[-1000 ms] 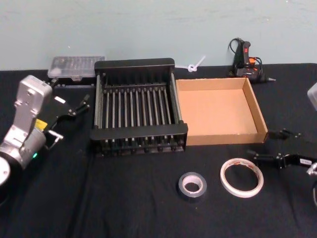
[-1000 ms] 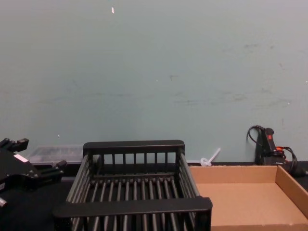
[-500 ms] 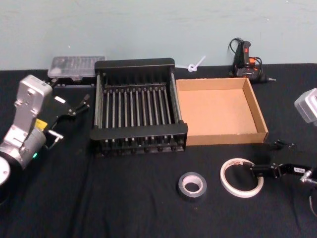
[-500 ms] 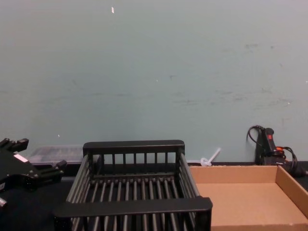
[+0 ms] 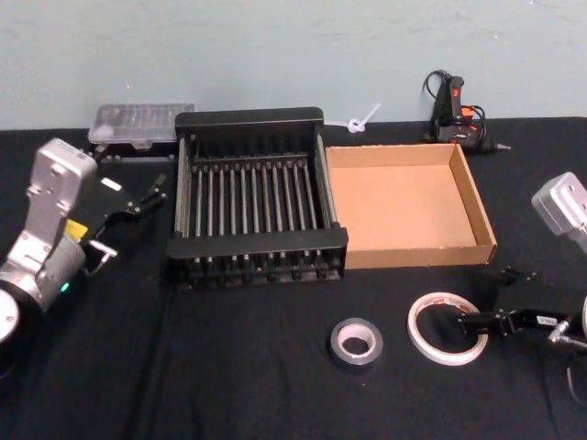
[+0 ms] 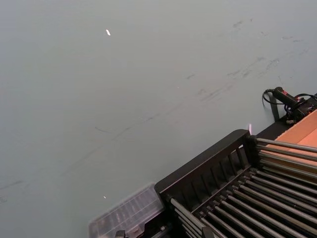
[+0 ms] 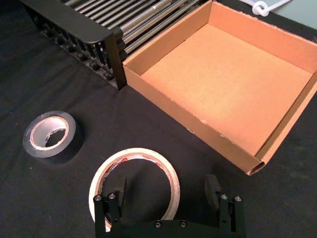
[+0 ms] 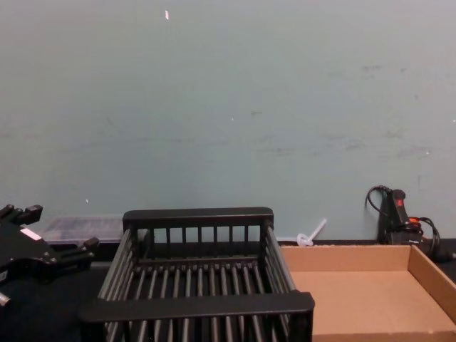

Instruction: Pick up the white tape and place it into the black box , Pick up the silver tape and place it into the brown box.

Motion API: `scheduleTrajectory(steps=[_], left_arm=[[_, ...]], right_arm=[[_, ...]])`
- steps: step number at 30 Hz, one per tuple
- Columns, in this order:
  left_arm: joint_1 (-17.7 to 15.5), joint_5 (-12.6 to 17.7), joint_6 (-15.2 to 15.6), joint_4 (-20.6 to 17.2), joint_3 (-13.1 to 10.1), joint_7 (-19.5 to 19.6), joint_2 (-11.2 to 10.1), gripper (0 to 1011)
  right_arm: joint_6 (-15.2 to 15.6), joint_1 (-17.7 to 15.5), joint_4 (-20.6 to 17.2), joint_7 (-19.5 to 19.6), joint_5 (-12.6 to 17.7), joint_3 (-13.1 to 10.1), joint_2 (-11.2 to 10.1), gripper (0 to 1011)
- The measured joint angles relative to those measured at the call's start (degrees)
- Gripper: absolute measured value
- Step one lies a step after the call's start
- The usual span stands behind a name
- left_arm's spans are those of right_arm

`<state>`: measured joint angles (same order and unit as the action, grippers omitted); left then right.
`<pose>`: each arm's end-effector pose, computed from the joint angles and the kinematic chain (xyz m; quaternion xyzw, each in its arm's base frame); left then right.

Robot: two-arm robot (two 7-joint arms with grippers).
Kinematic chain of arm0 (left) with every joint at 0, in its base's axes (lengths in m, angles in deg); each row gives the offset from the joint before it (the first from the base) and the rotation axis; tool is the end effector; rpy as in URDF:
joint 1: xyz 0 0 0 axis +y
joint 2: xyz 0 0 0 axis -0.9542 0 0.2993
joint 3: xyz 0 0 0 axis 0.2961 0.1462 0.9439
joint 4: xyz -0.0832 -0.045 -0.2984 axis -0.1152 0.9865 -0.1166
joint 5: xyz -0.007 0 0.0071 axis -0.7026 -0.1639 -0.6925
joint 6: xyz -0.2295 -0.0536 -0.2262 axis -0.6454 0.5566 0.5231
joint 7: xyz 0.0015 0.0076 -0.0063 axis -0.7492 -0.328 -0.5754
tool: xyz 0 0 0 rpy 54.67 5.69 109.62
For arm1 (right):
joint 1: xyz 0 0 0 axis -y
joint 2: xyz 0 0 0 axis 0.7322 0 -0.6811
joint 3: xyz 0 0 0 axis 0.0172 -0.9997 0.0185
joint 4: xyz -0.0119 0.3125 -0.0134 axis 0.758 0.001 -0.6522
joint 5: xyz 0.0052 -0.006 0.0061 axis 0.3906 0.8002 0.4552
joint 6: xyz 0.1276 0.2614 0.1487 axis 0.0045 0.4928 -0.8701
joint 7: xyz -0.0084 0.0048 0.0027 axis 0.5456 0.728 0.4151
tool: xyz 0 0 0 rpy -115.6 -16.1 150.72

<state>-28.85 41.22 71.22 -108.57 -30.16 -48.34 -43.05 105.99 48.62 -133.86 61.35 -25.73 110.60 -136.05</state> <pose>0.3786 0.0909 -0.3242 0.1415 -0.1324 0.5800 0.7913 0.3457 -0.1250 -0.2660 -0.2940 0.1213 -0.3660 0.8746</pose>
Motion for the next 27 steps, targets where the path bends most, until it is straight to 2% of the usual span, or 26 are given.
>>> scheduleTrajectory(steps=[27], left_arm=[[0.0,0.0,0.0,0.0,0.0,0.0,0.0,1001]], right_arm=[[1.05,2.31,3.19,-1.06,-1.44,2.62,1.78,1002]])
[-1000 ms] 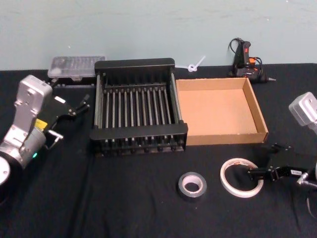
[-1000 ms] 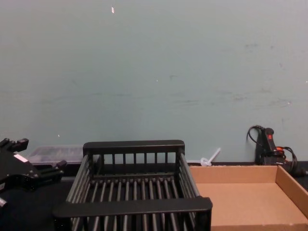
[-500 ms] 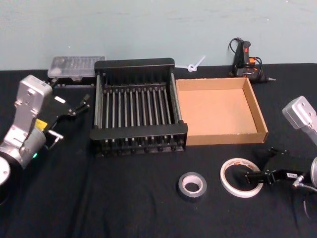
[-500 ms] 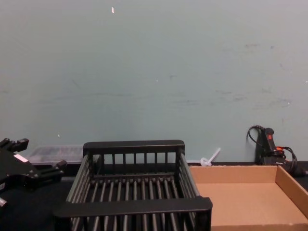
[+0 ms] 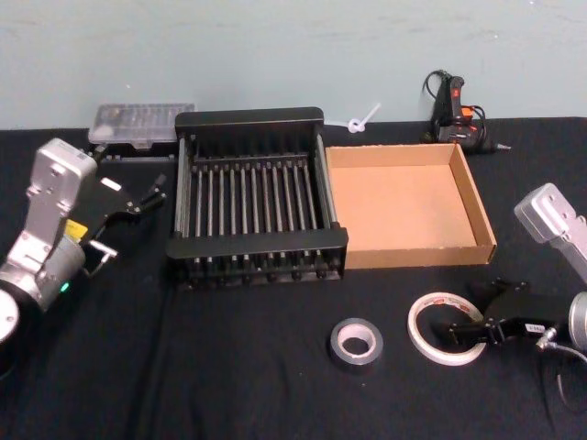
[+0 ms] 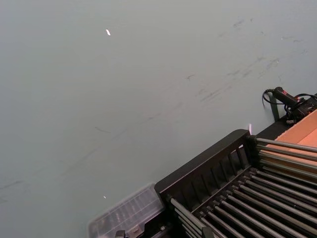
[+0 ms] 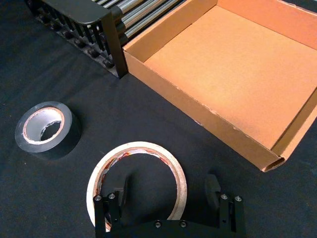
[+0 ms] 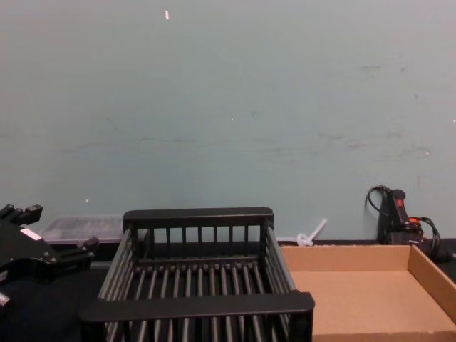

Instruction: Pick up the white tape and place it into the black box , Pick up the silver tape and place it into the brown box.

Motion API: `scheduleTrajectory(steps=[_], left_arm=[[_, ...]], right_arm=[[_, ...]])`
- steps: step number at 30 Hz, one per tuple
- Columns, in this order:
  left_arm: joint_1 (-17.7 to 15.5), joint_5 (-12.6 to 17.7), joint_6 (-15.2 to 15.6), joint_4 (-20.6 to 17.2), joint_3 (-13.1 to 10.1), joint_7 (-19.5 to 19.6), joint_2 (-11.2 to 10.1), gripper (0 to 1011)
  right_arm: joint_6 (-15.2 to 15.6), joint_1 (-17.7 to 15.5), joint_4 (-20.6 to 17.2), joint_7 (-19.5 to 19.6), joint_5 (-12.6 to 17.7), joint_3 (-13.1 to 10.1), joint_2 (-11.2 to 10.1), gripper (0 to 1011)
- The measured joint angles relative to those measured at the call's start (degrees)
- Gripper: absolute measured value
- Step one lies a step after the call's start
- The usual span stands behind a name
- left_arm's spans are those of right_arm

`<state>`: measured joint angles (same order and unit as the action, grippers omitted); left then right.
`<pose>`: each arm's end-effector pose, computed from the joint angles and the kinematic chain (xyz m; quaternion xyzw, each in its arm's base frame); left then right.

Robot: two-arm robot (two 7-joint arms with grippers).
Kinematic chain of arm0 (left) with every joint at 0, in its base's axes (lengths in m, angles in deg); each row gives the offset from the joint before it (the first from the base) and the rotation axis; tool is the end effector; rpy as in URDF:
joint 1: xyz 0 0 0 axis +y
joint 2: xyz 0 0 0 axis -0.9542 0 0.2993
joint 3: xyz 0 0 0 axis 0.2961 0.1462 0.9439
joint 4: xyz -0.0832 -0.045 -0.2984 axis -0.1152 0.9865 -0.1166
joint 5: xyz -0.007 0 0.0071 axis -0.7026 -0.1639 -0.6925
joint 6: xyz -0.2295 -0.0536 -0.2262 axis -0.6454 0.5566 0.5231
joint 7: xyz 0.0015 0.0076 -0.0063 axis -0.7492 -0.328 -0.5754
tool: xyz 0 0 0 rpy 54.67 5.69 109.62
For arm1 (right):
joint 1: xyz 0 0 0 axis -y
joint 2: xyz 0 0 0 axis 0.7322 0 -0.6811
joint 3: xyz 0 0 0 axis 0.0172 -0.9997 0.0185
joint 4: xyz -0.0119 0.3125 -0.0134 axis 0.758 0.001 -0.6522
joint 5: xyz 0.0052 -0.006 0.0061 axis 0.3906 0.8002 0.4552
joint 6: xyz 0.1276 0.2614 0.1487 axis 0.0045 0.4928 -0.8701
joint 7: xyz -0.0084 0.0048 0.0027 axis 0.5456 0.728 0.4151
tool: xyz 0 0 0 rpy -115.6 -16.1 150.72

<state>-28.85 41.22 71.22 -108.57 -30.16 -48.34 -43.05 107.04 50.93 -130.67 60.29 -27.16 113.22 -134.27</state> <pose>0.3786 0.0909 -0.3242 0.1415 -0.1324 0.5800 0.7913 0.3539 -0.1190 -0.2798 -0.3080 0.1369 -0.3566 0.8713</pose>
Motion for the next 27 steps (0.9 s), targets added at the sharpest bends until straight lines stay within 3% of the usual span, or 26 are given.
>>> scheduleTrajectory(steps=[27], left_arm=[[0.0,0.0,0.0,0.0,0.0,0.0,0.0,1001]], right_arm=[[0.28,0.49,0.77,-0.32,-0.37,0.69,0.41,1002]])
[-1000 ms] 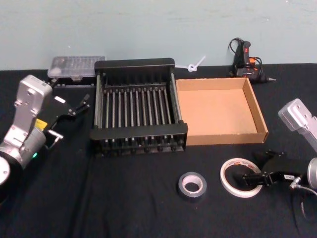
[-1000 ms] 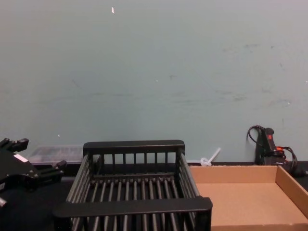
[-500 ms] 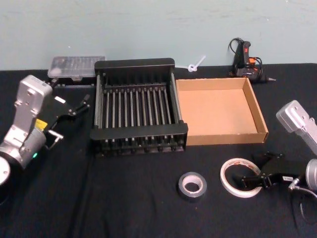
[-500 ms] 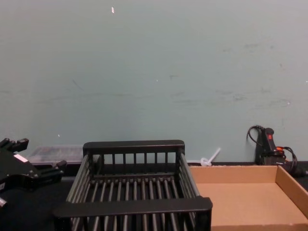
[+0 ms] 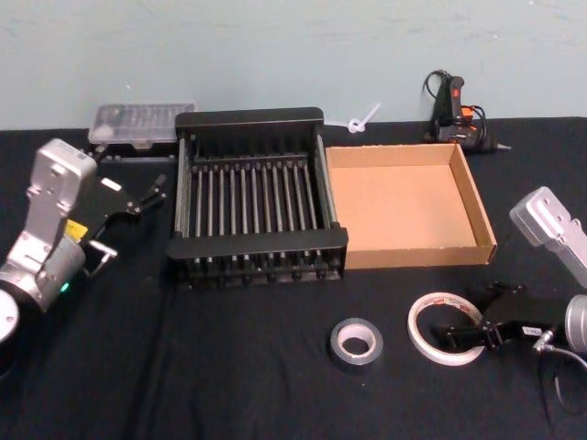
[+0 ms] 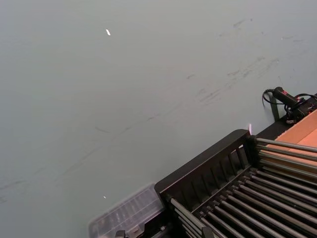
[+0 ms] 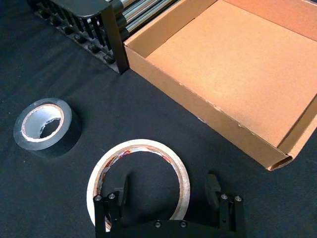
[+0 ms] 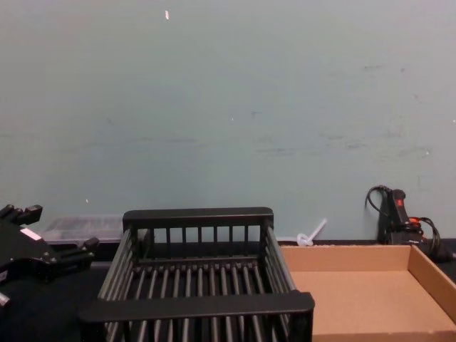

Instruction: Pick up the white tape and place it into the black box , Pick up the silver tape and place it into the brown box.

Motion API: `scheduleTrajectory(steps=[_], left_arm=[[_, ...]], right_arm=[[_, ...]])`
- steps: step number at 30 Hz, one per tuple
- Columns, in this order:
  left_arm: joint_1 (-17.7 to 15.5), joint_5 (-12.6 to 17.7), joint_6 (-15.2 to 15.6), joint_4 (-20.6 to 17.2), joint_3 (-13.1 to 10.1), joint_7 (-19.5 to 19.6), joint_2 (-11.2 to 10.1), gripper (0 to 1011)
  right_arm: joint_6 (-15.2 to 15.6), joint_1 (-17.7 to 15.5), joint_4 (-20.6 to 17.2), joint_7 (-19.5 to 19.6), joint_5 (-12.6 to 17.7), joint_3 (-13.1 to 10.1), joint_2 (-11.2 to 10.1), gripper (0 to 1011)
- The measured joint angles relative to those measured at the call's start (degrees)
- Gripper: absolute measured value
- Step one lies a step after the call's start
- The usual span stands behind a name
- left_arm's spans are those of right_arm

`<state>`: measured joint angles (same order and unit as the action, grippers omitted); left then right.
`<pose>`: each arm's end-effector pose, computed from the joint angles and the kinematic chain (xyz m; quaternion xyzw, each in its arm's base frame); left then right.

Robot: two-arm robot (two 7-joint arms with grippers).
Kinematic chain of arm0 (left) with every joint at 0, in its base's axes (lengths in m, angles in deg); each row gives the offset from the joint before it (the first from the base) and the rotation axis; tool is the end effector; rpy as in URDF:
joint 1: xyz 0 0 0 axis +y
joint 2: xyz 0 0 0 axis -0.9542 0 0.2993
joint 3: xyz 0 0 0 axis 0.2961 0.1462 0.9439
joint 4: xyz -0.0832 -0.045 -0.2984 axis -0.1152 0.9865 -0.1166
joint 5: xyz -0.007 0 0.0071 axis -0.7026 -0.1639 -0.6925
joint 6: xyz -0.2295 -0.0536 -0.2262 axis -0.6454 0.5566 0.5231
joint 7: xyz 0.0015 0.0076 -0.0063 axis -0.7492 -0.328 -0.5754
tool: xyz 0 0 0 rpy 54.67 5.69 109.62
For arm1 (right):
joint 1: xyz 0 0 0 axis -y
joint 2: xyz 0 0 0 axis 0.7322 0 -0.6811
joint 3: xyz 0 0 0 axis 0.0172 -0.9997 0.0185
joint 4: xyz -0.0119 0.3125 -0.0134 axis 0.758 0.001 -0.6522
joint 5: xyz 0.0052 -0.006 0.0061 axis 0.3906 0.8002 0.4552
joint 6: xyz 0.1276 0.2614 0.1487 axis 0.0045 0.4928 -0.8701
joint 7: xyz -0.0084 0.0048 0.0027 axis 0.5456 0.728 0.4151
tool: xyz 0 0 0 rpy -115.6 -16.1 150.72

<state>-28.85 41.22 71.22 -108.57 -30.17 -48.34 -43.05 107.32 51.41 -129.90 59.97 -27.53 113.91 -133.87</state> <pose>0.3786 0.0909 -0.3242 0.1415 -0.1324 0.5799 0.7913 0.3553 -0.1174 -0.2837 -0.3124 0.1414 -0.3531 0.8704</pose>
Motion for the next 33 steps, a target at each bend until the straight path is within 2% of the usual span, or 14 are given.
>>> scheduleTrajectory(steps=[19,24,27,29,31,33], left_arm=[[0.0,0.0,0.0,0.0,0.0,0.0,0.0,1001],[0.0,0.0,0.0,0.0,0.0,0.0,0.0,1001],[0.0,0.0,0.0,0.0,0.0,0.0,0.0,1001],[0.0,0.0,0.0,0.0,0.0,0.0,0.0,1001],[0.0,0.0,0.0,0.0,0.0,0.0,0.0,1001],[0.0,0.0,0.0,0.0,0.0,0.0,0.0,1001]], right_arm=[[-0.07,-0.03,-0.02,0.02,0.01,-0.04,-0.05,993],[-0.07,-0.03,-0.05,0.03,0.02,-0.04,-0.05,883],[-0.07,-0.03,-0.07,0.04,0.03,-0.04,-0.05,774],[-0.08,-0.03,-0.08,0.04,0.03,-0.04,-0.05,759],[-0.07,-0.03,-0.08,0.04,0.04,-0.04,-0.05,657],[-0.07,-0.03,-0.08,0.04,0.04,-0.04,-0.06,621]])
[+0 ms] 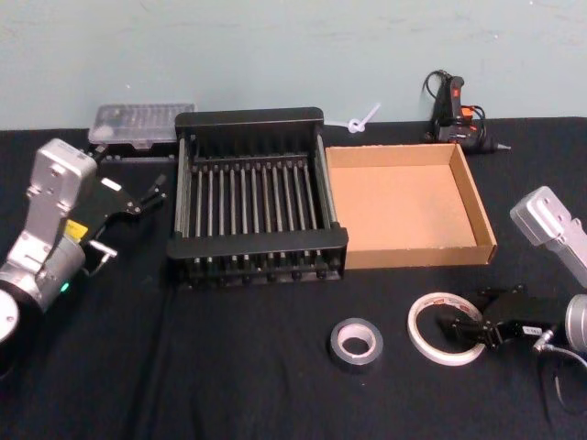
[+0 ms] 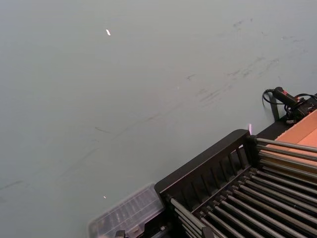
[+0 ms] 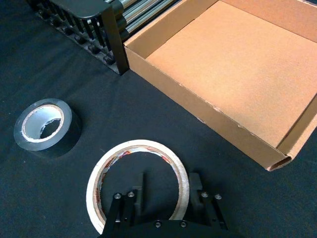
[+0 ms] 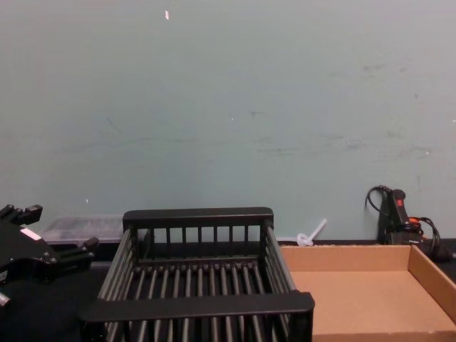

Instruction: Pick up the white tape and place it into the black box , Pick up the silver tape and place it into the brown box.

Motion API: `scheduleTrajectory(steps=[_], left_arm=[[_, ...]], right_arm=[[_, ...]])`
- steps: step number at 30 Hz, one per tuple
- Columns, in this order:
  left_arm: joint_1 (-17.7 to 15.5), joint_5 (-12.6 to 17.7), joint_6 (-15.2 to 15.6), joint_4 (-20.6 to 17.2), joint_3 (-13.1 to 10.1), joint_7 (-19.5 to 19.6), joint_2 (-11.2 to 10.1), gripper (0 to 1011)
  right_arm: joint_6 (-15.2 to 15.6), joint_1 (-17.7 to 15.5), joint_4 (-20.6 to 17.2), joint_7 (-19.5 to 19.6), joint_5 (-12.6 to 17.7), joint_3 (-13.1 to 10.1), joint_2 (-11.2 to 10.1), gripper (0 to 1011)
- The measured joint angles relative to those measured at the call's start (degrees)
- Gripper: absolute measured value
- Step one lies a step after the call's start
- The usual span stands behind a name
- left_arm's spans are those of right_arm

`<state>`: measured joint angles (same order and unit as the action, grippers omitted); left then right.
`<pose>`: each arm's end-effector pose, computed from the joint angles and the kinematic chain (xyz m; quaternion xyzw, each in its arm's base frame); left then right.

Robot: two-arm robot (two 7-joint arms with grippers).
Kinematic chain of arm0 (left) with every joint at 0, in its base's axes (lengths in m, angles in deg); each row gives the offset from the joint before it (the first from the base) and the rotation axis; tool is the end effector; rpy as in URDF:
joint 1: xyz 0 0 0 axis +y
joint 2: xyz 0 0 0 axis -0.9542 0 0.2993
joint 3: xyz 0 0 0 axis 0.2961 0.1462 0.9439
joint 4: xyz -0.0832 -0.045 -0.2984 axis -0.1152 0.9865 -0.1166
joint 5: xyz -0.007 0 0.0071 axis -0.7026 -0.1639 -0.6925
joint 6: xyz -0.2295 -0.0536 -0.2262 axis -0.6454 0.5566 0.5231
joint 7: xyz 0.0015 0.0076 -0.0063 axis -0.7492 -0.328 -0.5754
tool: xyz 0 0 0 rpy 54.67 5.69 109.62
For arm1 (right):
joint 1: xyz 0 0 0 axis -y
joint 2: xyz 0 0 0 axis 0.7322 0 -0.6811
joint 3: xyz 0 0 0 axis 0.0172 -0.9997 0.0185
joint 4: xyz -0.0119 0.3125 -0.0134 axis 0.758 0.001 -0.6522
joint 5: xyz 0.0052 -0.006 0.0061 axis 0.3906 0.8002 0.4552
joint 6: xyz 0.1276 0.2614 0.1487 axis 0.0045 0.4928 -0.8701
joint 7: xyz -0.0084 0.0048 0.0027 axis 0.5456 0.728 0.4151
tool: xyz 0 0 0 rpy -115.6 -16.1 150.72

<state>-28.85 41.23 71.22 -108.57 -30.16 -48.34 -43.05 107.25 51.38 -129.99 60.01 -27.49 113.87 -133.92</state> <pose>0.3786 0.0909 -0.3242 0.1415 -0.1325 0.5799 0.7913 0.3552 -0.1174 -0.2833 -0.3118 0.1405 -0.3534 0.8707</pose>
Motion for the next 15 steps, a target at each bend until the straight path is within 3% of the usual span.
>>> scheduleTrajectory(steps=[5,11,15], left_arm=[[0.0,0.0,0.0,0.0,0.0,0.0,0.0,1001],[0.0,0.0,0.0,0.0,0.0,0.0,0.0,1002],[0.0,0.0,0.0,0.0,0.0,0.0,0.0,1001]], right_arm=[[0.0,0.0,0.0,0.0,0.0,0.0,0.0,476],[0.0,0.0,0.0,0.0,0.0,0.0,0.0,229],[0.01,0.0,0.0,0.0,0.0,0.0,0.0,160]])
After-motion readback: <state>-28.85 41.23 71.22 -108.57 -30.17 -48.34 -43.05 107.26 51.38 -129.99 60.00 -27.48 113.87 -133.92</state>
